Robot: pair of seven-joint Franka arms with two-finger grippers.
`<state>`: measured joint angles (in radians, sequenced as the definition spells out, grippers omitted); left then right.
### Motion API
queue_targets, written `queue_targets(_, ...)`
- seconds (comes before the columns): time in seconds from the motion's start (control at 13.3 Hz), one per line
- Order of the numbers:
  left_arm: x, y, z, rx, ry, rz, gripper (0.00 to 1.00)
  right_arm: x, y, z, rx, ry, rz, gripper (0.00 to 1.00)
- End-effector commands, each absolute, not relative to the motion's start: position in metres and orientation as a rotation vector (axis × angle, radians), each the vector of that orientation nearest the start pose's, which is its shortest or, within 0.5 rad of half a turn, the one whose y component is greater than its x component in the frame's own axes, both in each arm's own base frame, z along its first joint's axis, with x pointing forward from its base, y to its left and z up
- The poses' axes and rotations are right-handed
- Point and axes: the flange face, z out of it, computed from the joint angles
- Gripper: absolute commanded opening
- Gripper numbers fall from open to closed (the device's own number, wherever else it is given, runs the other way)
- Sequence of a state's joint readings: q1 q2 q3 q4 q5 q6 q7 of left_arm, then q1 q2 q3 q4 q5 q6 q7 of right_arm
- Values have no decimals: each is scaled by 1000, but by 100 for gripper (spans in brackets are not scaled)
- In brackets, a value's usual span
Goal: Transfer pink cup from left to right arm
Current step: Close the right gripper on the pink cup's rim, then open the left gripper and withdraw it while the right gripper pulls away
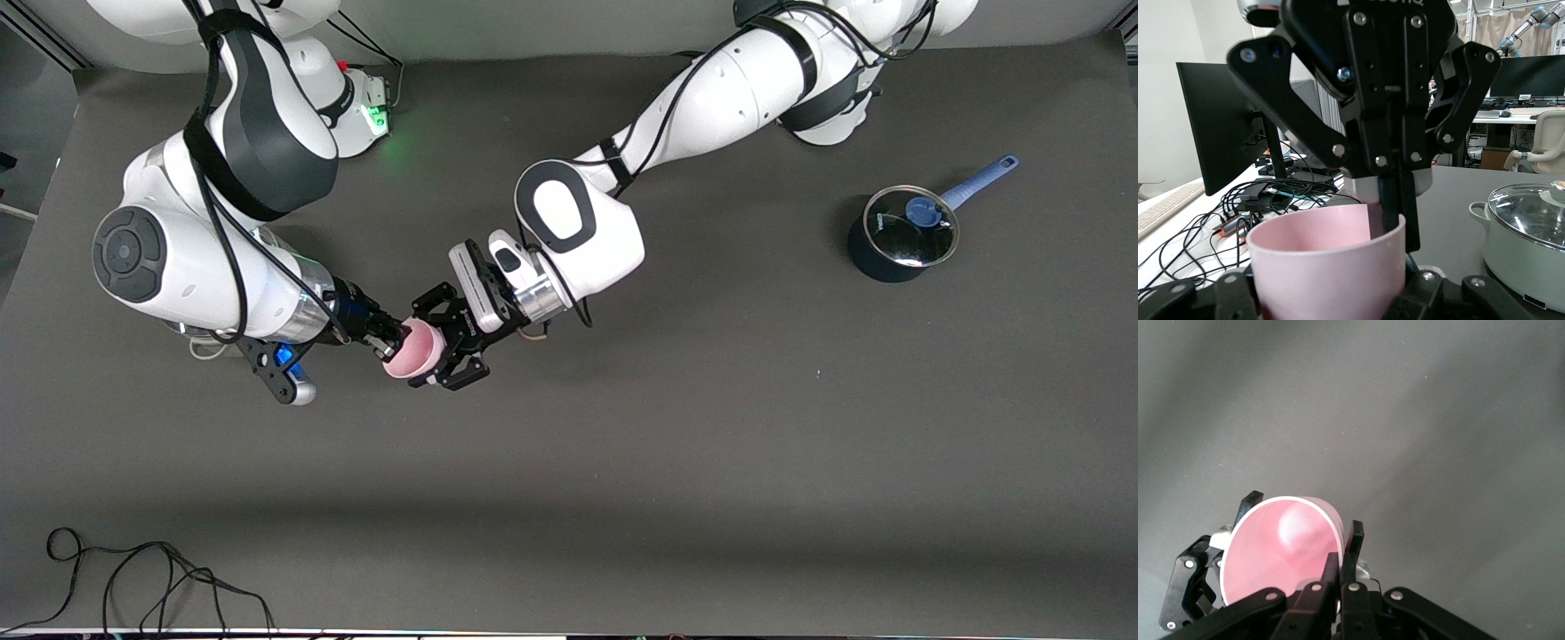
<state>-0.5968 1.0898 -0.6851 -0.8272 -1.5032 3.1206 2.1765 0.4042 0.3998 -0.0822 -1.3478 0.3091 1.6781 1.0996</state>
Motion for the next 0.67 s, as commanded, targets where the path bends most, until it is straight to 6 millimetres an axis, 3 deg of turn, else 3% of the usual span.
queue_targets(0.0,565,-587,361,1699,-1140,1491,88,622,252,504,-2729,1165,313,0)
queue_targets(0.07,572,-581,372,1692,-1173,1531,100,622,251,504,-2738,1164,305,0)
queue_targets(0.3,576,-576,371,1698,-1189,1539,100,632,240,517,-2745,1175,202,0)
queue_targets(0.45,596,-557,381,1692,-1270,1607,100,639,227,521,-2780,1195,113,0)
queue_targets(0.6,599,-553,378,1695,-1284,1607,100,648,204,525,-2796,1227,24,0)
